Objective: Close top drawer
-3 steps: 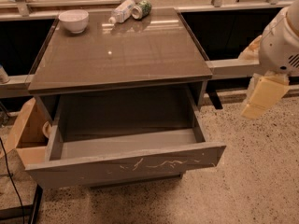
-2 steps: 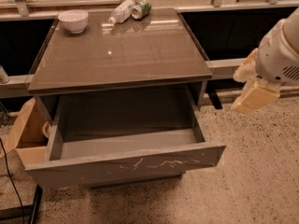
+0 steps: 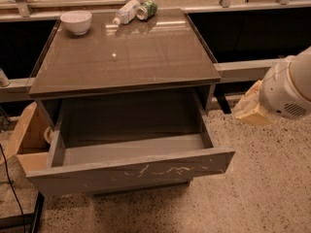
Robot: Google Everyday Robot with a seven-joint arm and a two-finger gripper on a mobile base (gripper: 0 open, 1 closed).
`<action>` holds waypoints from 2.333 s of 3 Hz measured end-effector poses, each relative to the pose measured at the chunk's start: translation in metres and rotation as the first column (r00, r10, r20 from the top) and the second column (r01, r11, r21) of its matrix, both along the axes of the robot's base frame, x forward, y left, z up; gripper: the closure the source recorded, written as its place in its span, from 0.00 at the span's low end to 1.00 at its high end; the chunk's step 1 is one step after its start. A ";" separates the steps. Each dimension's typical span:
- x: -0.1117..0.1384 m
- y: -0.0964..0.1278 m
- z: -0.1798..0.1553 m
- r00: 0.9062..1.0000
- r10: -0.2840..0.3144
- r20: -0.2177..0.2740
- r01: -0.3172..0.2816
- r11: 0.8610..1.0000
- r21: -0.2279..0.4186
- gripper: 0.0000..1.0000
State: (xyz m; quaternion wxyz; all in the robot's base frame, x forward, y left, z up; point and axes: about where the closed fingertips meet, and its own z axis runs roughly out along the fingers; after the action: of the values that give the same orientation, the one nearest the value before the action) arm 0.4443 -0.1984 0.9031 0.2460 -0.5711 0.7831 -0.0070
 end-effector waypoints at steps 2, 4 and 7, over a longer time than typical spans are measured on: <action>-0.010 0.009 -0.042 1.000 0.022 0.005 -0.022 0.993 0.112 1.00; -0.034 0.034 -0.103 0.999 -0.003 -0.044 0.012 0.978 0.209 1.00; -0.051 0.075 -0.172 0.998 0.011 -0.066 0.011 0.950 0.314 1.00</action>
Offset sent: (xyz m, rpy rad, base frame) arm -0.0034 0.0015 -0.0317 0.0796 -0.0023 0.0137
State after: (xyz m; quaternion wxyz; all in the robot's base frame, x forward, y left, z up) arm 0.3937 -0.1234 0.7307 0.3073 -0.5246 0.7821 0.1366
